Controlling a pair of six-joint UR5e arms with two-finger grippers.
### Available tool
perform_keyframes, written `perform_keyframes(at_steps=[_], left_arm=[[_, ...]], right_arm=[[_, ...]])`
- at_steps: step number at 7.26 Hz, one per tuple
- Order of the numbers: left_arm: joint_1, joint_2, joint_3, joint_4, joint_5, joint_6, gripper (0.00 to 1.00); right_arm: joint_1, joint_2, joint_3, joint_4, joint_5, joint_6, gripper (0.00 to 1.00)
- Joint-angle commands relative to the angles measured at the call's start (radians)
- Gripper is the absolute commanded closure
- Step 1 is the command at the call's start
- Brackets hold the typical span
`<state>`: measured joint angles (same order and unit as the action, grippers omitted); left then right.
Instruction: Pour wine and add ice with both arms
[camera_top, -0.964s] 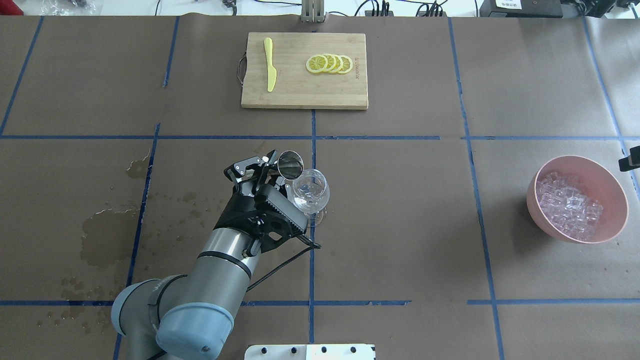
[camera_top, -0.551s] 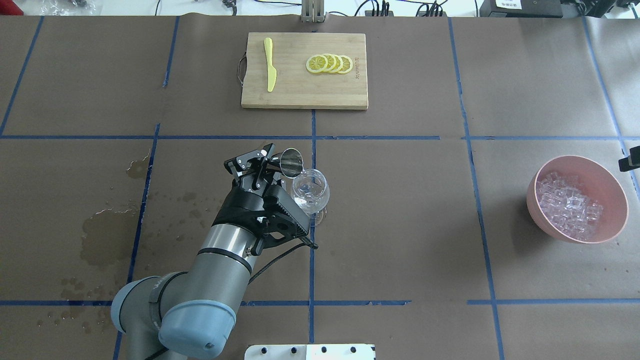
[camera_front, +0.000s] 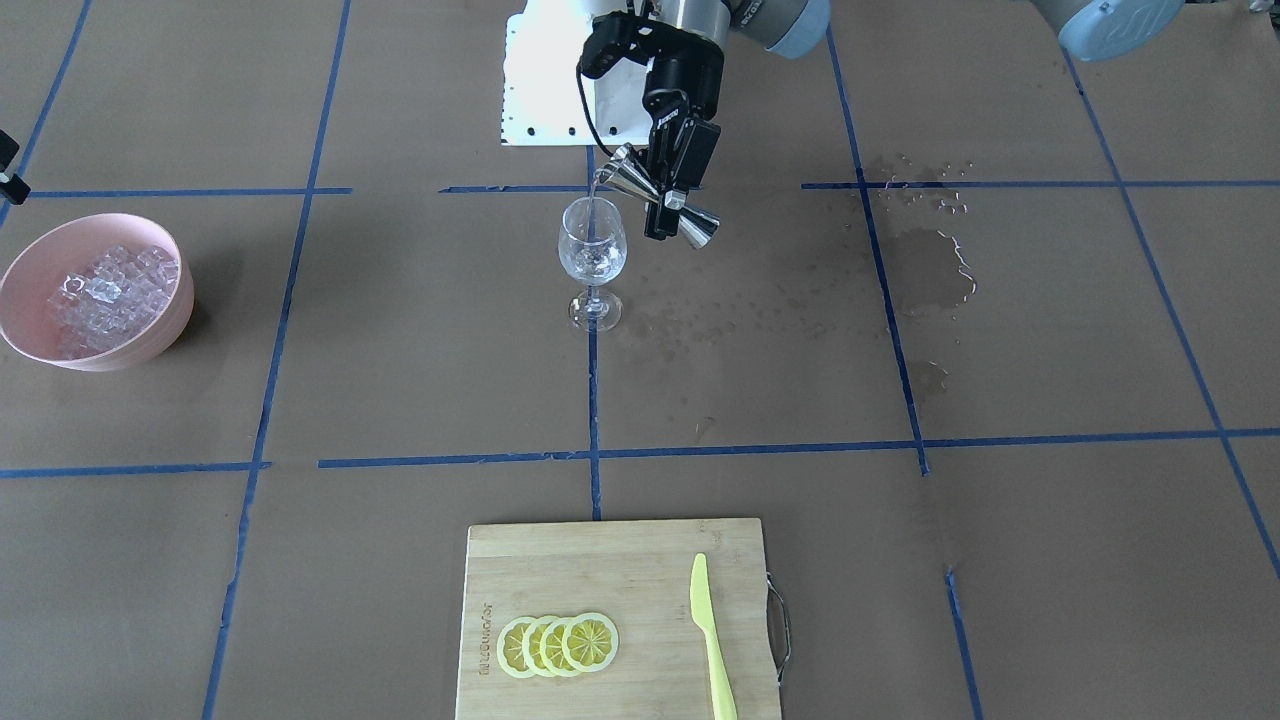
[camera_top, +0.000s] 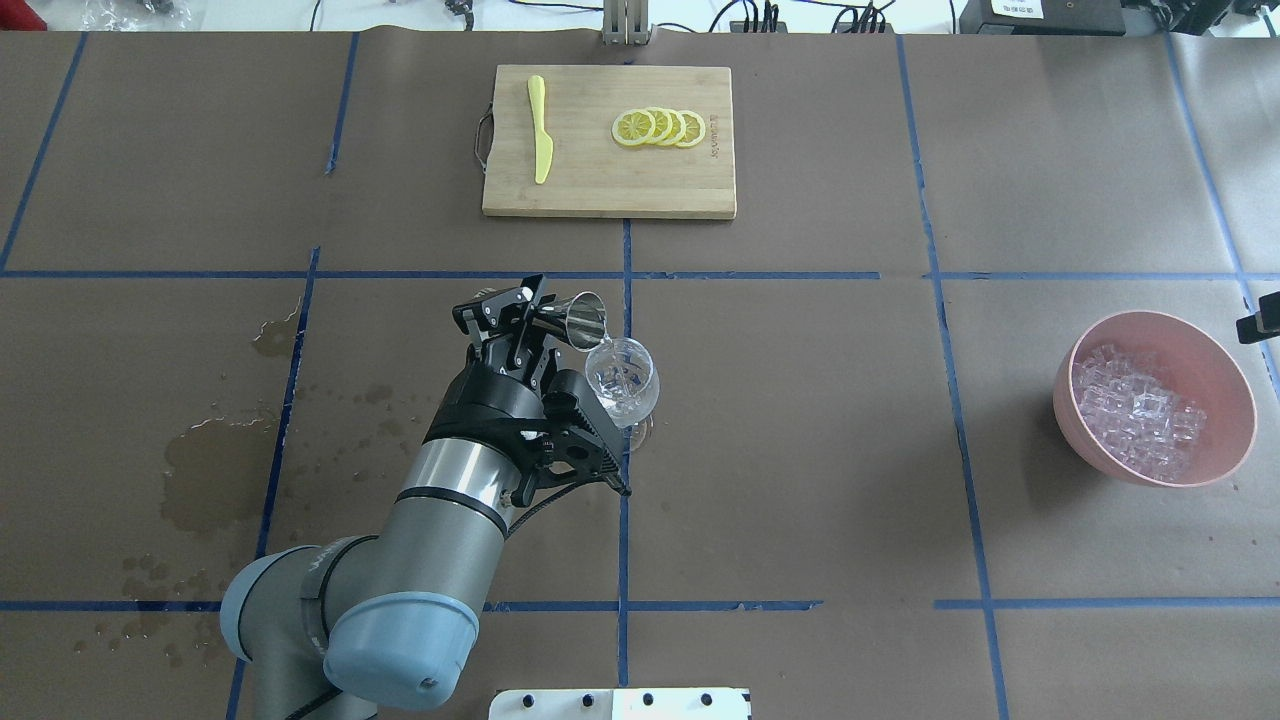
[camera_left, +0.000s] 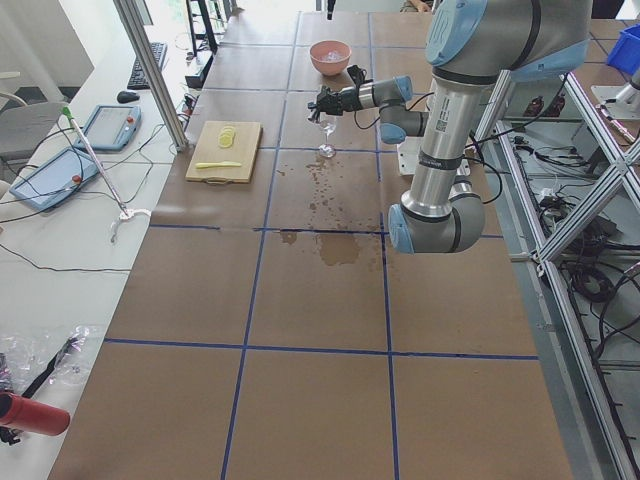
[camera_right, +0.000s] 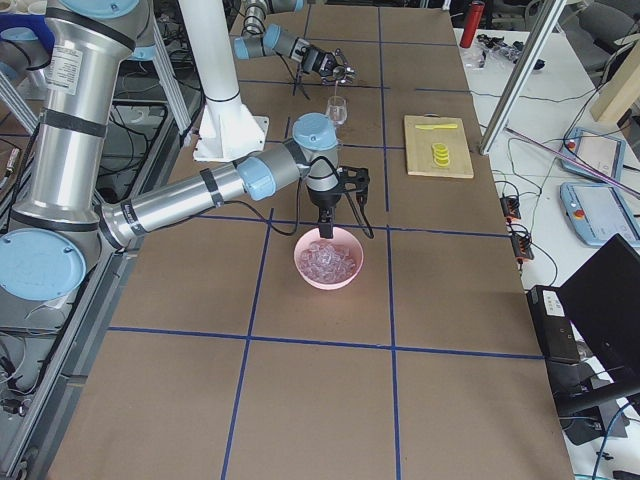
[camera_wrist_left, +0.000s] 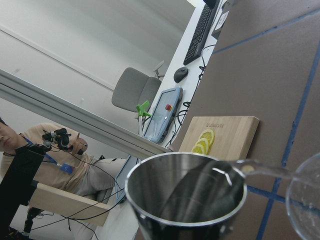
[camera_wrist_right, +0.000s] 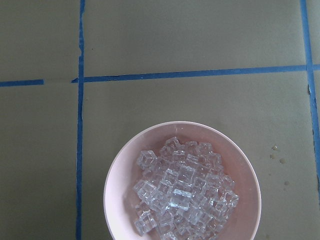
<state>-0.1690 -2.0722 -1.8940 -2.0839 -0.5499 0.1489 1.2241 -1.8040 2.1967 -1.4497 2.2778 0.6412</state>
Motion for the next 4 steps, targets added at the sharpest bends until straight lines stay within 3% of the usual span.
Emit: perform_keyframes(at_steps=[1, 4], left_arm=[[-0.004, -0.003, -0.016, 0.039, 0.014, 0.031, 1.00], [-0.006, -0.003, -0.024, 0.123, 0.056, 0.093, 1.00]], right_arm=[[0.000, 0.000, 0.000, 0.000, 0.002, 0.006, 0.00], [0.000, 0.000, 0.000, 0.000, 0.002, 0.009, 0.00]])
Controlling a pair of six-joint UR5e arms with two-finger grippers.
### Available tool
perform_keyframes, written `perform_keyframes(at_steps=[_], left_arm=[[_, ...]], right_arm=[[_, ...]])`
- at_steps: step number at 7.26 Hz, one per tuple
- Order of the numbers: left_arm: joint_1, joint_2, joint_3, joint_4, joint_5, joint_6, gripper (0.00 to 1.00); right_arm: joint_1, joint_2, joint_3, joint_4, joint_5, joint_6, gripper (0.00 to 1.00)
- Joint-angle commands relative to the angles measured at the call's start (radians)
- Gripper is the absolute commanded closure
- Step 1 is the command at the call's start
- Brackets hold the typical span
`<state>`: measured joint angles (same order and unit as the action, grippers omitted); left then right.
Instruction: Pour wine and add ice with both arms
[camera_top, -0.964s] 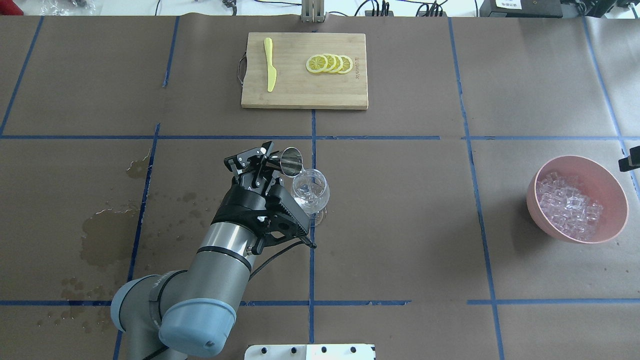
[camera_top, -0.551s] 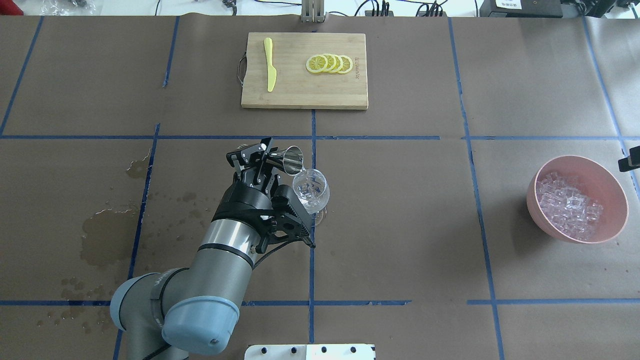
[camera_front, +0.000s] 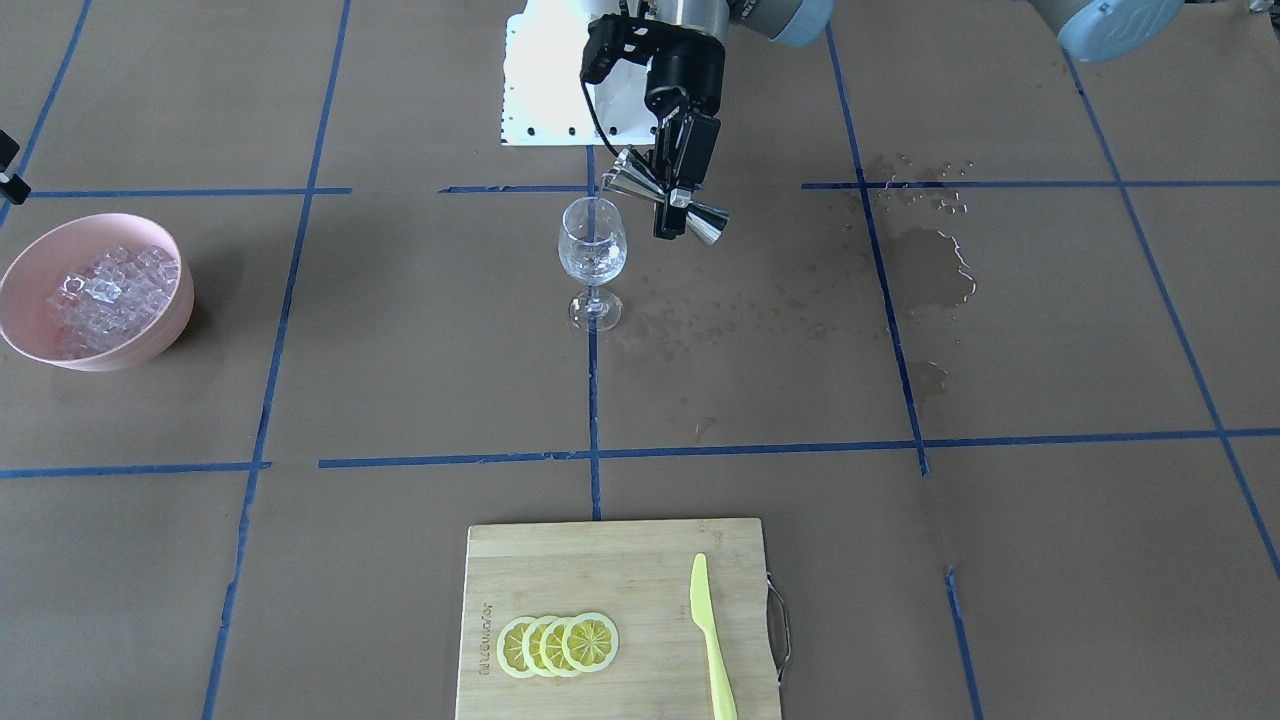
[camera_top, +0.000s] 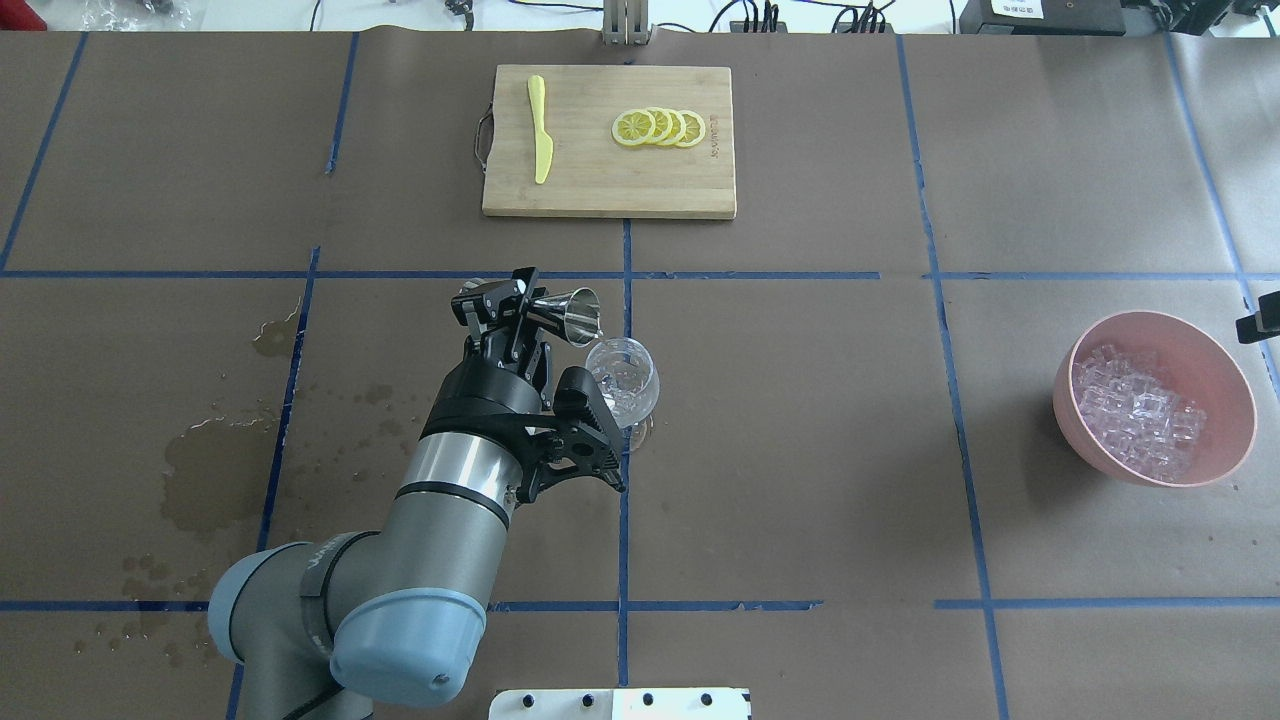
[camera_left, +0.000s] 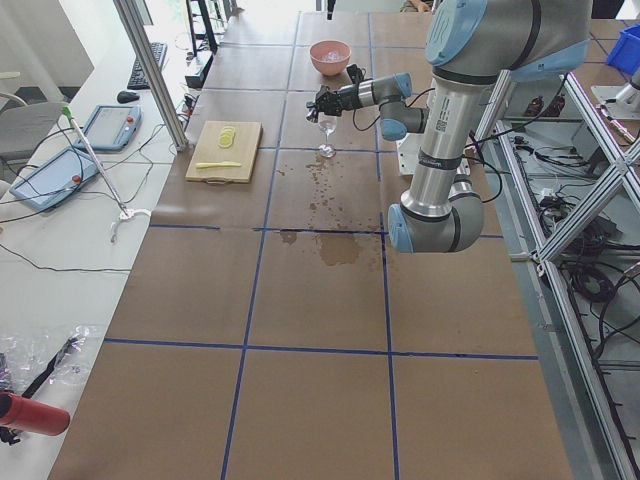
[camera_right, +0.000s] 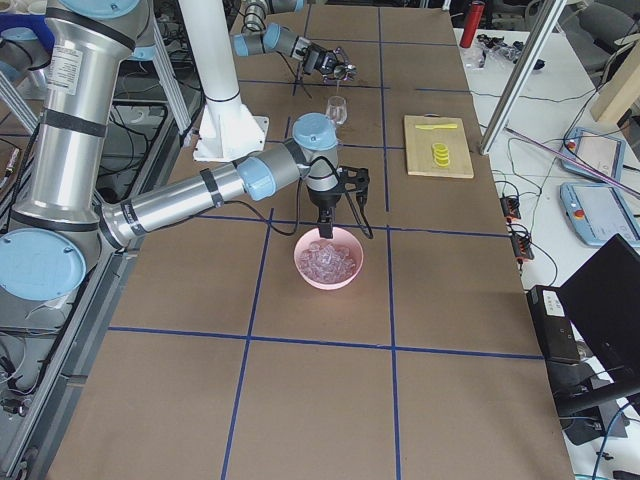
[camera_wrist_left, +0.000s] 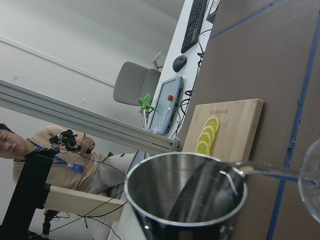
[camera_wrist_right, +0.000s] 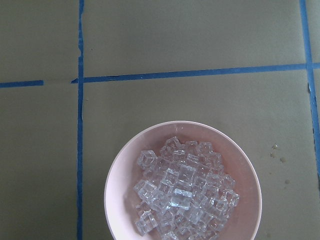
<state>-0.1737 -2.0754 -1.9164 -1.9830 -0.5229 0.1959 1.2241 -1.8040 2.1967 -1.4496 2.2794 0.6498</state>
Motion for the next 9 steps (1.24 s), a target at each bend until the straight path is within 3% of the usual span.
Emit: perform_keyframes(at_steps=[1, 9], left_arm=[[-0.001, 0.000, 0.000, 0.023, 0.035, 0.066, 1.00], [0.011, -0.012, 0.014, 0.050, 0.078, 0.171, 1.00]], right_arm=[[0.000, 0.000, 0.000, 0.000, 0.000, 0.001, 0.00], [0.002, 0.000, -0.012, 0.000, 0.002, 0.002, 0.00]])
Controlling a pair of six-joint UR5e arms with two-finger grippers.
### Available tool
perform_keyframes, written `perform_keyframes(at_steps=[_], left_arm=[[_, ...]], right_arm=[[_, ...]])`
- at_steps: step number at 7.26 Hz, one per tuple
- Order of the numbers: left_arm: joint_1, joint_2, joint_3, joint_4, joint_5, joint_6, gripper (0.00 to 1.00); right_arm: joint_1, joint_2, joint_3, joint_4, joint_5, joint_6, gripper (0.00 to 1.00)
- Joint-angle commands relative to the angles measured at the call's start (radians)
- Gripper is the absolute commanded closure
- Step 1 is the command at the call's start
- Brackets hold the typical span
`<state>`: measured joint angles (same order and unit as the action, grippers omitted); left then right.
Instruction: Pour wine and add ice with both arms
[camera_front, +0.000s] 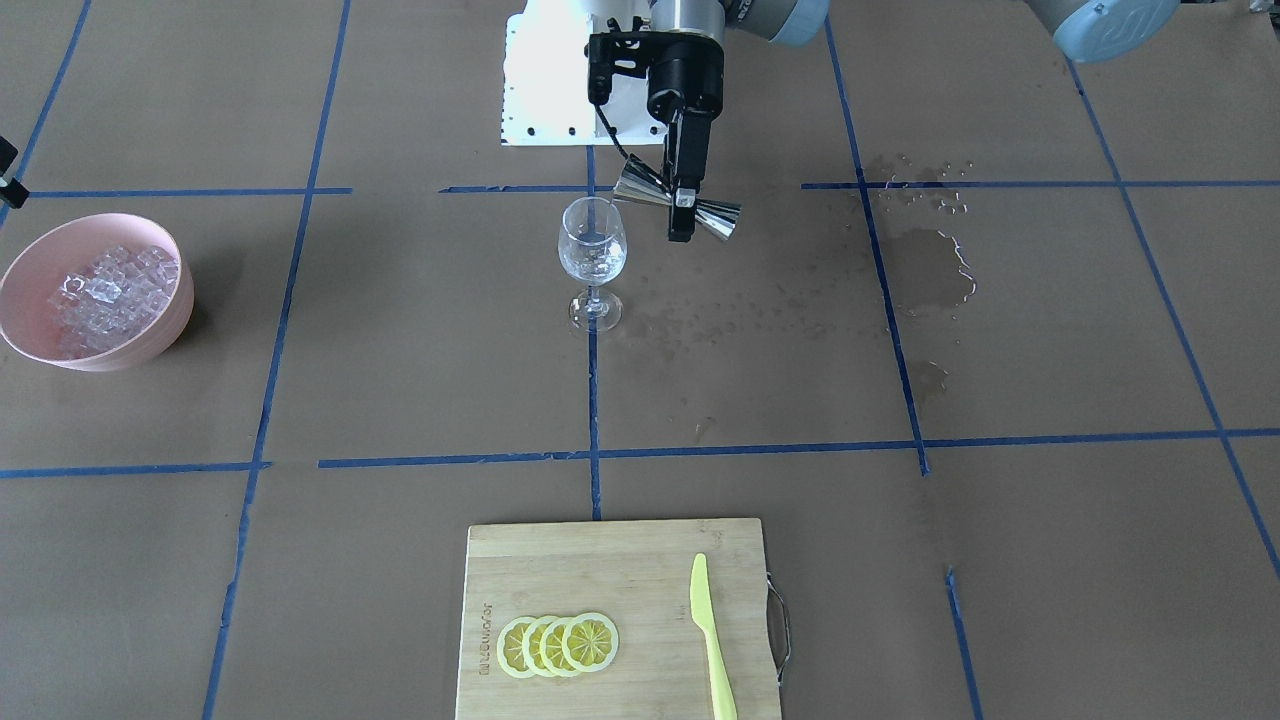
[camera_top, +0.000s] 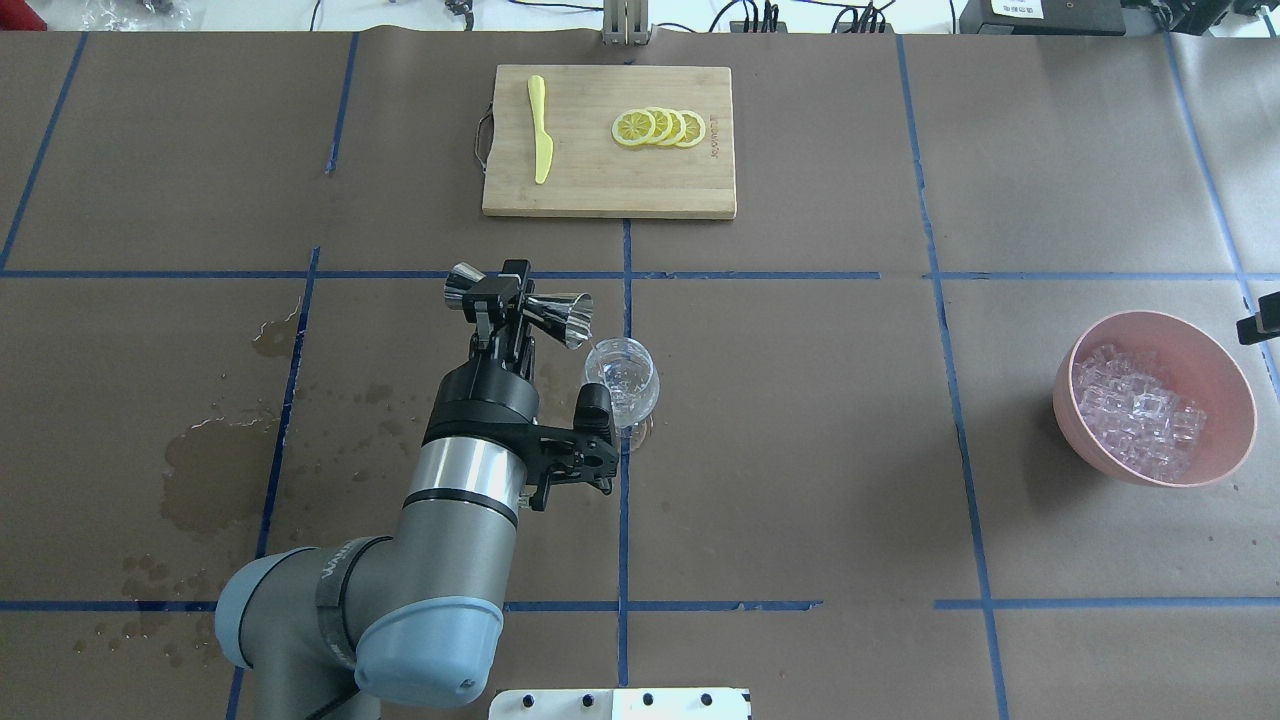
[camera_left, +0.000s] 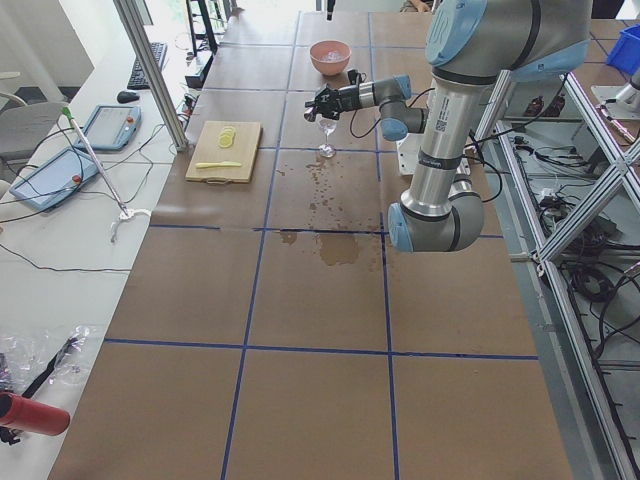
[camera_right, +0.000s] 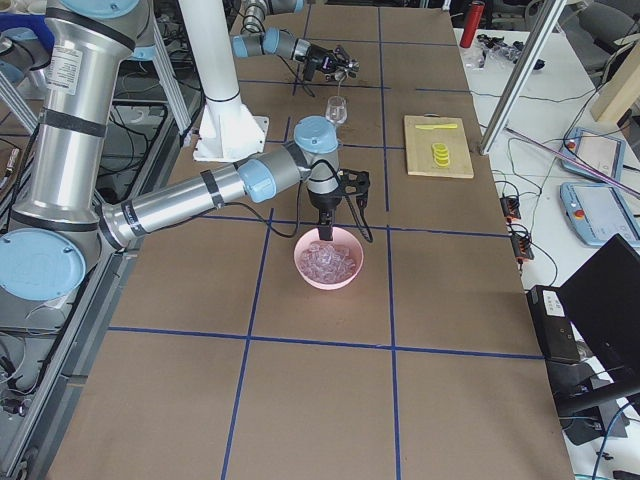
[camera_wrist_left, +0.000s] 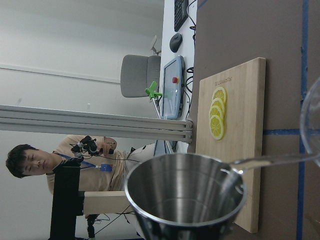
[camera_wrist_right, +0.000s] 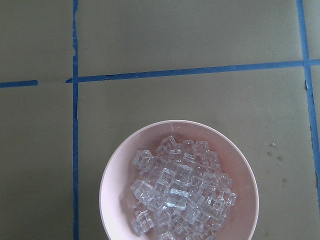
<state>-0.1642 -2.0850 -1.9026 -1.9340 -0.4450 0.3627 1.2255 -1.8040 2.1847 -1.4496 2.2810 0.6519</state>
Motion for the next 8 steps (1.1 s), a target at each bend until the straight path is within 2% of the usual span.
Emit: perform_keyframes(at_steps=[1, 3, 6, 7, 8], left_arm=[[0.005, -0.006, 0.000, 0.001, 0.000, 0.004, 1.00], [0.023, -0.010, -0.001, -0.005, -0.001, -0.010, 1.00], [0.040, -0.012, 0.004, -0.013, -0.003, -0.140, 1.00], [0.040, -0.009, 0.007, -0.016, -0.004, -0.248, 1.00], [0.040, -0.003, 0.007, -0.055, -0.004, -0.287, 1.00]], right_arm=[[0.000, 0.000, 0.000, 0.000, 0.000, 0.000, 0.00], [0.000, 0.000, 0.000, 0.000, 0.000, 0.000, 0.00], [0.000, 0.002, 0.000, 0.000, 0.000, 0.000, 0.00], [0.000, 0.002, 0.001, 0.002, -0.002, 0.000, 0.00], [0.000, 0.003, 0.000, 0.002, -0.003, -0.002, 0.00]])
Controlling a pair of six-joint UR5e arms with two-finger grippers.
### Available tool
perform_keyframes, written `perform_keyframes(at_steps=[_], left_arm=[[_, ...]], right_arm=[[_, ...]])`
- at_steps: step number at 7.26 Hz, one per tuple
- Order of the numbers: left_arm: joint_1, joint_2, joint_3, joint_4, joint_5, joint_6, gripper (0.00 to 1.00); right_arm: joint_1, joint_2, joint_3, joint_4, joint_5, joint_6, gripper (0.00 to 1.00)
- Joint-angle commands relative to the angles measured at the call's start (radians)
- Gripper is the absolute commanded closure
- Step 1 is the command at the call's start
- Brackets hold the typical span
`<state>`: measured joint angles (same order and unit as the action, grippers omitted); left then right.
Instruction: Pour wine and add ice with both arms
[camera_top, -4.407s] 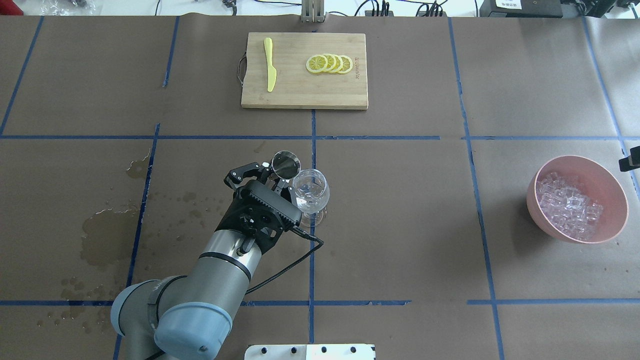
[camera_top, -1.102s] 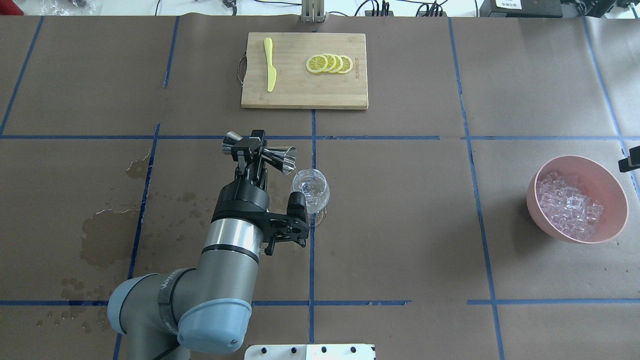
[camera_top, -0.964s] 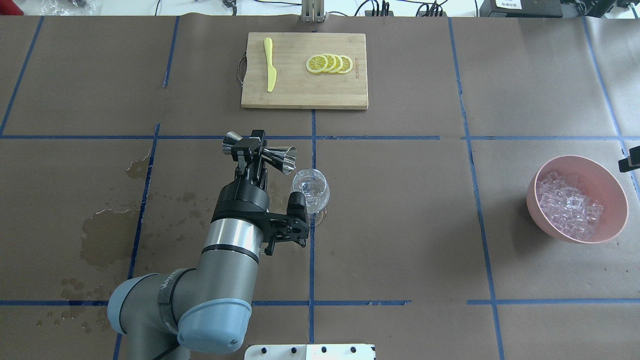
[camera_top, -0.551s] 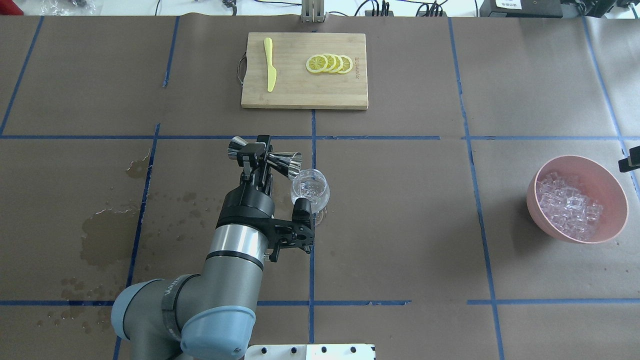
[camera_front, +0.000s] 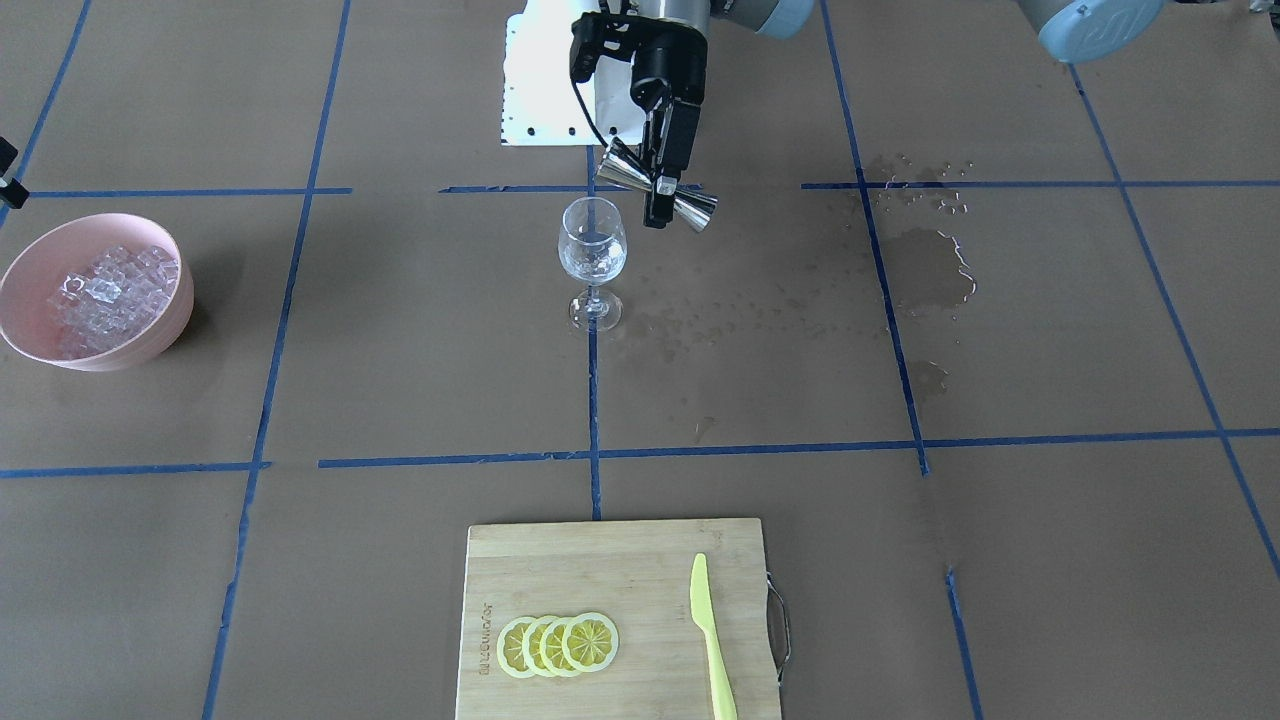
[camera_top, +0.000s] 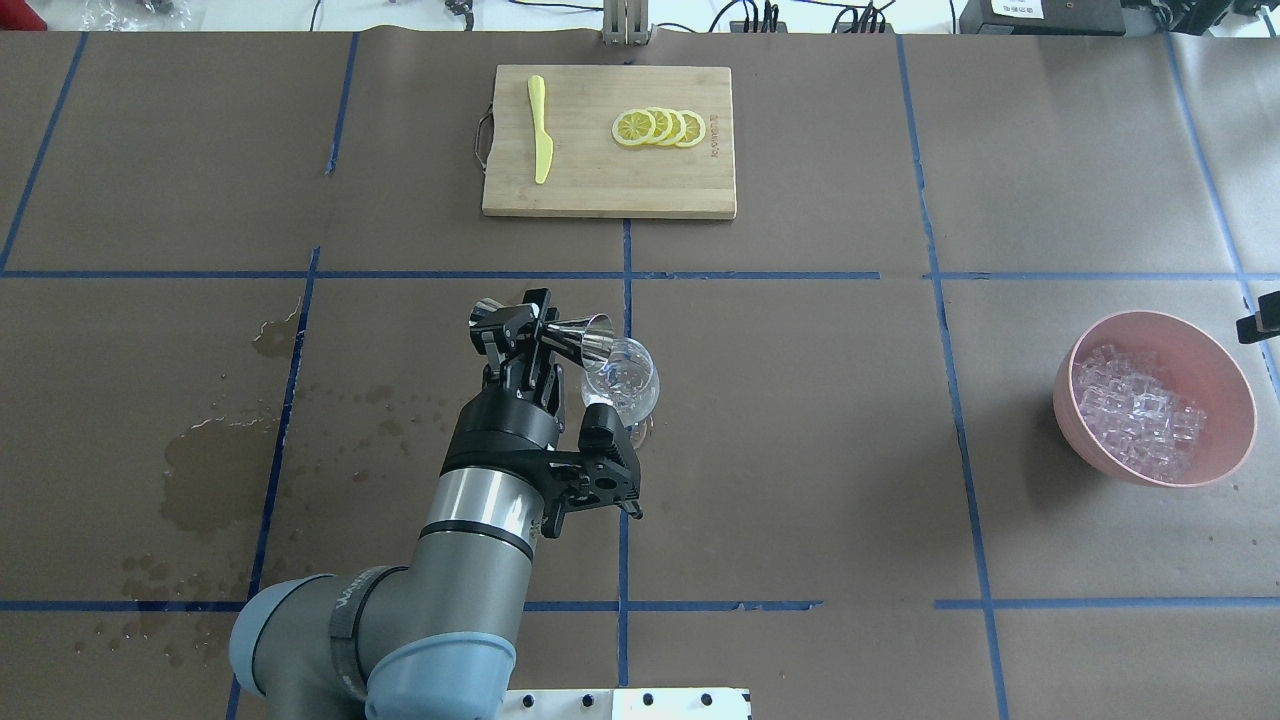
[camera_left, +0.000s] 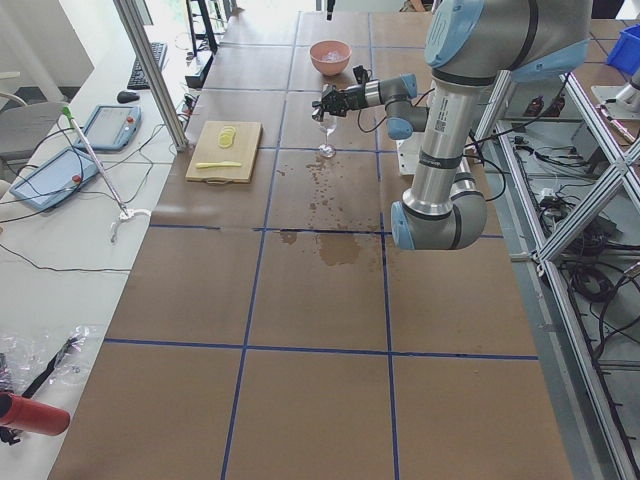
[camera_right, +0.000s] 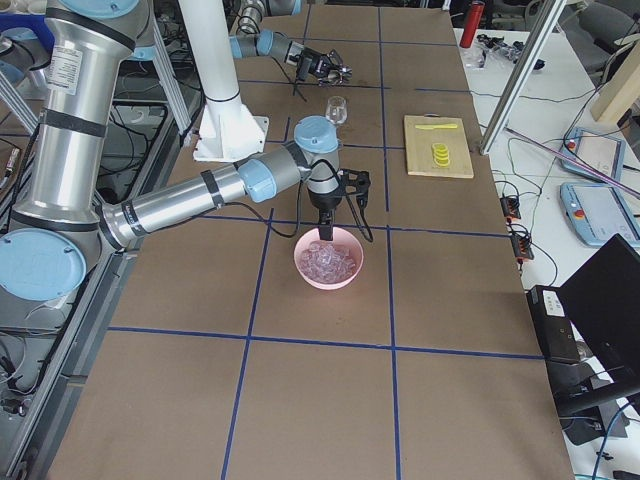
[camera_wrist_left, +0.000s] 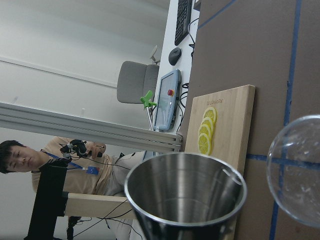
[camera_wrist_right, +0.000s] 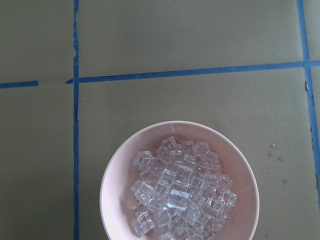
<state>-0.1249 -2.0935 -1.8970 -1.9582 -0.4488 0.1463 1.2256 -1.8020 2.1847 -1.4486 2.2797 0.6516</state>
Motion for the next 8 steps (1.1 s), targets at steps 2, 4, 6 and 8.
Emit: perform_keyframes(at_steps=[2, 4, 6, 8], left_arm=[[-0.008, 0.044, 0.001, -0.193, -0.002, -0.096, 1.00], [-0.018, 0.095, 0.012, -0.361, -0.005, -0.187, 1.00], [-0.074, 0.095, 0.012, -0.364, -0.109, -0.373, 1.00], [-0.128, 0.186, 0.012, -0.463, -0.160, -0.422, 1.00]], right_arm=[[0.000, 0.007, 0.001, 0.001, -0.005, -0.001, 0.00], [0.000, 0.009, 0.003, 0.002, -0.008, -0.001, 0.00], [-0.001, 0.018, 0.001, -0.001, -0.031, -0.001, 0.00], [-0.049, 0.020, -0.005, -0.001, -0.080, 0.000, 0.00]])
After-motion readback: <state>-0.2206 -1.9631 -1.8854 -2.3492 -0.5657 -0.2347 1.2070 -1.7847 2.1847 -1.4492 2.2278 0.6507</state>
